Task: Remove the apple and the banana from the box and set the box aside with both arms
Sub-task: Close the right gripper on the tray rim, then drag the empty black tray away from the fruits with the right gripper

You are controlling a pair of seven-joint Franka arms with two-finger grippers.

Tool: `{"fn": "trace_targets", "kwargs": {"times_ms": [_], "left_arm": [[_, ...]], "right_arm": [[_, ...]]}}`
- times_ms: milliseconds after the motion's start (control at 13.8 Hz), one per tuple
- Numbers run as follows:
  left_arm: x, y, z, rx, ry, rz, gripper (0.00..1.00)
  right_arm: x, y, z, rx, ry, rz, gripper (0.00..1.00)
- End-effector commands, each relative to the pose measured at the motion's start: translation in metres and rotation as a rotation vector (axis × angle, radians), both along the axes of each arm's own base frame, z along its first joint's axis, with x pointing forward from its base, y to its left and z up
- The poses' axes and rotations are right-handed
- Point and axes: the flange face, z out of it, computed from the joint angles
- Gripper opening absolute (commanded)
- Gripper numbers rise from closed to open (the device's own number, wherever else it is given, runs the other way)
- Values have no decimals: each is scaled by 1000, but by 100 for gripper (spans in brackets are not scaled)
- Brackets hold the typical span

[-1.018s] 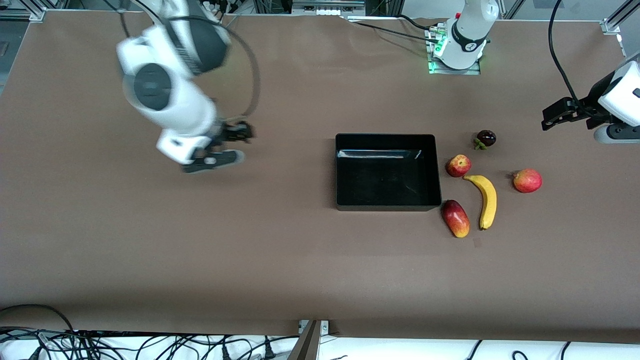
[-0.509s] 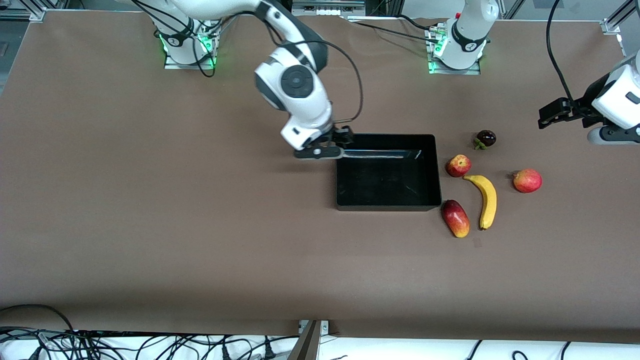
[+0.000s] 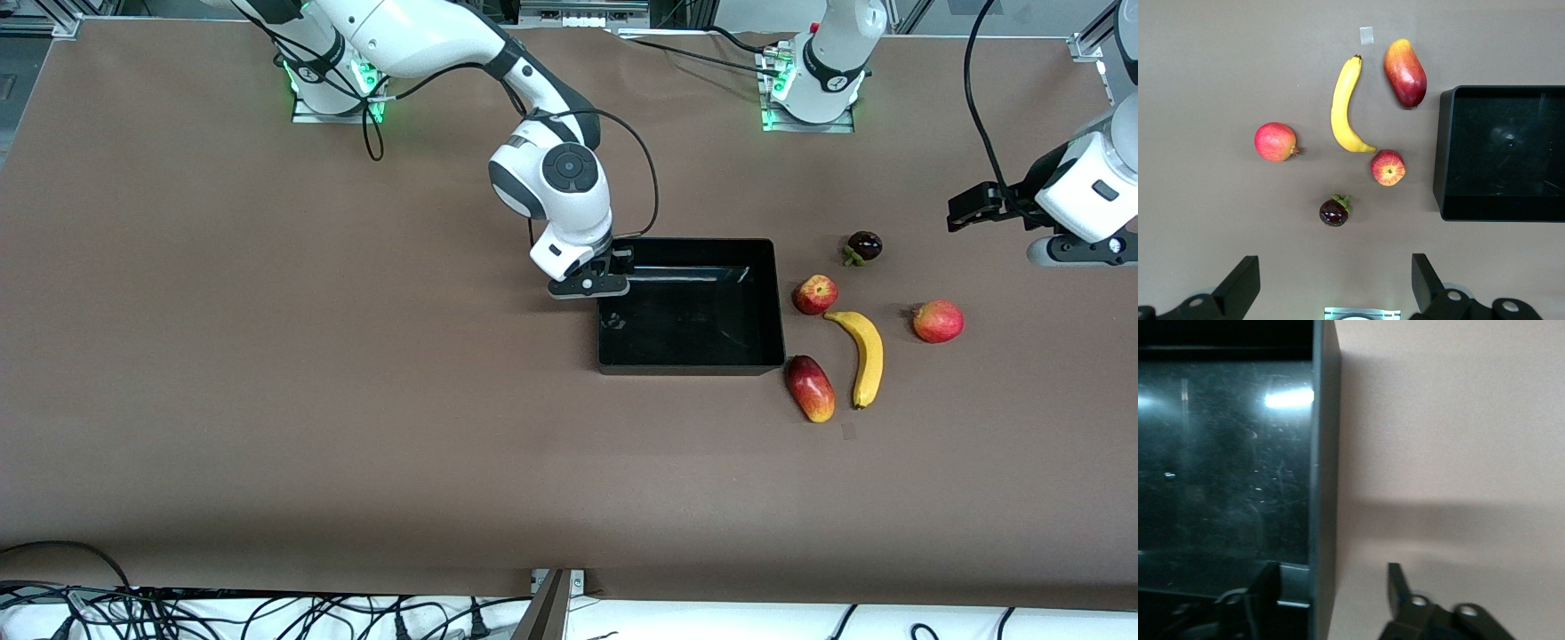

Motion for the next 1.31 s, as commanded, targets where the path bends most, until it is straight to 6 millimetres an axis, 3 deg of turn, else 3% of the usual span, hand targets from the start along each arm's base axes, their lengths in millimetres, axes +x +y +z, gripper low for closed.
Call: {"fn": "trace_targets", "kwargs": {"times_ms": [0,291,436,509,727,873,1236], "left_arm": [[-3,-4,2,-22,11,7,100],[-2,-5,2,-22,11,5,100],[-5,-5,-1,-22,39,0,100],[-7,-6,0,-20,55,-2,100],[-5,-9,-2,-23,56,-6,100],[-1,-9,-5,-24,42,-6,100],[1,-6,-5,-23,37,-2,100]], "right_arm": [[10,-1,-5,-6,-21,13,0],[26,-9,12,6,-35,-6,0],[55,-36,42,7,-48,-36,0],[69,-56,66,-4,-48,-29,0],[111,-133,127,-3,10,-38,0],[129,-195,147,-59,58,-38,0],[132,-345,131,-118,130,2,0]]}}
